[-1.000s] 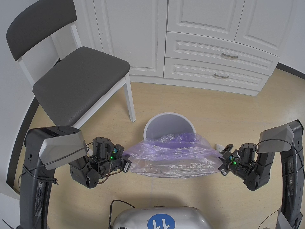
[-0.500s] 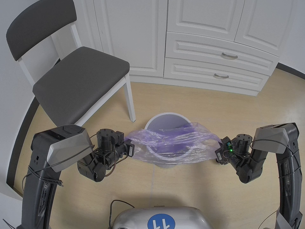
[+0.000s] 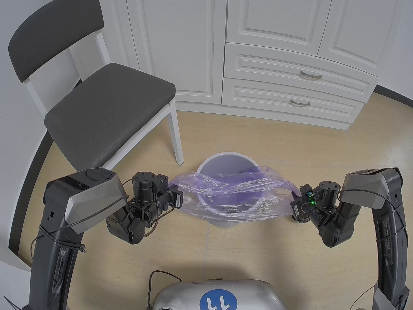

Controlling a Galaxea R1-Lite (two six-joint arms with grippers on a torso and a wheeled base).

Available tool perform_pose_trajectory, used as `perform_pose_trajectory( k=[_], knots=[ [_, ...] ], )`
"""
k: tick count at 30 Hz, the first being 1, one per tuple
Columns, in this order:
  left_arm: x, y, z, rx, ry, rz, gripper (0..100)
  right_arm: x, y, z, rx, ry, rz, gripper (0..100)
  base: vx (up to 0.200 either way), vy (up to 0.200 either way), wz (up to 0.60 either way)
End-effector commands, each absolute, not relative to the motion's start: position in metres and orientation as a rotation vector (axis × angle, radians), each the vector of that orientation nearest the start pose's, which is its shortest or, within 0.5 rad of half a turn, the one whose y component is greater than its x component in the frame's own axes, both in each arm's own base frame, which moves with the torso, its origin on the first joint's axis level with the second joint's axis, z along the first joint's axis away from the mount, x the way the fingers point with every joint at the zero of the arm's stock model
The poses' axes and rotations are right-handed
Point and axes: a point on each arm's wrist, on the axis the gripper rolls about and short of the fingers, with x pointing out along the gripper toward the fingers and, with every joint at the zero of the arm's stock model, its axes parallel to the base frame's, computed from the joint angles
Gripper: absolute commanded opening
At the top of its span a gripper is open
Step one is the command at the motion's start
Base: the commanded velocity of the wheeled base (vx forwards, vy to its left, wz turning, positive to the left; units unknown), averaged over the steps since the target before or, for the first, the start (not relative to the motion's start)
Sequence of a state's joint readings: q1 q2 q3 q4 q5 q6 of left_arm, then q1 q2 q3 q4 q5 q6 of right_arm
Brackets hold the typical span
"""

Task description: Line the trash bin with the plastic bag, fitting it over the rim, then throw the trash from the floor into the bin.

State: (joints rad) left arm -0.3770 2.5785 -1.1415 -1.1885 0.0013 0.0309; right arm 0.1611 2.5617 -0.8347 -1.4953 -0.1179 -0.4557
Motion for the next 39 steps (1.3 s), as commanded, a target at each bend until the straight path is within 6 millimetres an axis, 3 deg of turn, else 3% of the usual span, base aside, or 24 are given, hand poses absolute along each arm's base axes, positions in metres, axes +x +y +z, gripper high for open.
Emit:
perform_pose_trajectory(
  k=[1,6,7,17,28,39],
  knots=[
    [0.419,-0.165,-0.027,0.076,0.237,-0.378,0,0.386,0.064,-0.027,-0.411,0.199,0.150,100,0.000,0.000,0.00],
    [0.418,-0.165,-0.027,0.077,0.238,-0.379,0,0.376,0.048,-0.016,-0.313,0.237,0.267,100,0.000,0.000,0.00],
    [0.417,-0.166,-0.027,0.077,0.237,-0.381,0,0.374,0.034,-0.016,-0.253,0.265,0.344,100,0.000,0.000,0.00],
    [0.419,-0.165,-0.026,0.076,0.234,-0.376,0,0.373,-0.022,-0.028,0.106,0.315,0.536,100,0.000,0.000,0.00],
    [0.420,-0.163,-0.034,0.082,0.259,-0.367,0,0.365,-0.051,-0.034,0.272,0.329,0.672,100,0.000,0.000,0.00],
    [0.427,-0.153,-0.037,0.092,0.284,-0.341,0,0.363,-0.057,-0.038,0.323,0.284,0.672,100,0.000,0.000,0.00]
  ],
)
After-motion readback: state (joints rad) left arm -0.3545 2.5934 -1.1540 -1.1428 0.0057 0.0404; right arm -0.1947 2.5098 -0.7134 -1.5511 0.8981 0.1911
